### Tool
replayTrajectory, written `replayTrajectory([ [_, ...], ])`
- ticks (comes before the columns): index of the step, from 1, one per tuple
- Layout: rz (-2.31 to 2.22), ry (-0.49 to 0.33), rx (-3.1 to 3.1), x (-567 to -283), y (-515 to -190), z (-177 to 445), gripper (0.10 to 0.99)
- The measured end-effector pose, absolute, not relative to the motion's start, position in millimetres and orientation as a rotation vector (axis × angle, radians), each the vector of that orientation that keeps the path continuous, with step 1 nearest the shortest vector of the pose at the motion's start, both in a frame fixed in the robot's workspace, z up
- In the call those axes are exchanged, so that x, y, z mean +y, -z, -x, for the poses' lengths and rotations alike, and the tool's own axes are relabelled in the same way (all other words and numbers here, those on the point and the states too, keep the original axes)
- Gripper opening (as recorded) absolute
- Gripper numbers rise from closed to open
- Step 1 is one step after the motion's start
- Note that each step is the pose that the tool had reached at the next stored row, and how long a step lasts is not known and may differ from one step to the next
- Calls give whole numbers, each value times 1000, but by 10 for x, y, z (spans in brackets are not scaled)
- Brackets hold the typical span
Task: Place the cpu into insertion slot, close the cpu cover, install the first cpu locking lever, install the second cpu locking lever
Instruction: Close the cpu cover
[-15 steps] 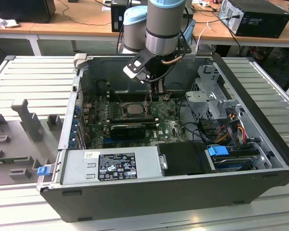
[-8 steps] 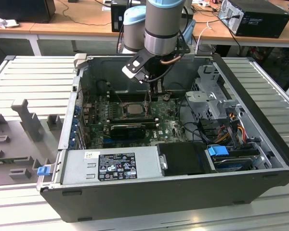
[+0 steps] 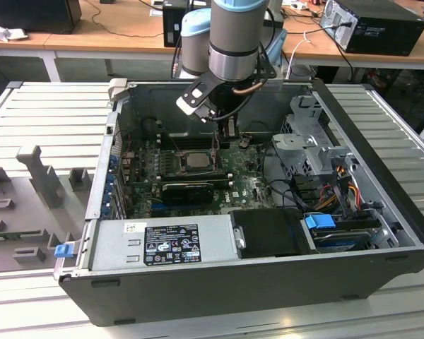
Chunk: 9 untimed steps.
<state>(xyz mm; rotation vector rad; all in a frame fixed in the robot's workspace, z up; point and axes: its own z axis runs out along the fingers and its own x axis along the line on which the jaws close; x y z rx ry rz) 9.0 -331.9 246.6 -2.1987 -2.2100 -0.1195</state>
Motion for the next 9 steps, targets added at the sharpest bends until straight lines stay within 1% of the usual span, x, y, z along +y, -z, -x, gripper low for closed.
replayTrajectory([
  [6,2199,120,-2210,-3318,-2452,22,106],
  [9,2196,111,-2206,-3319,-2366,43,106],
])
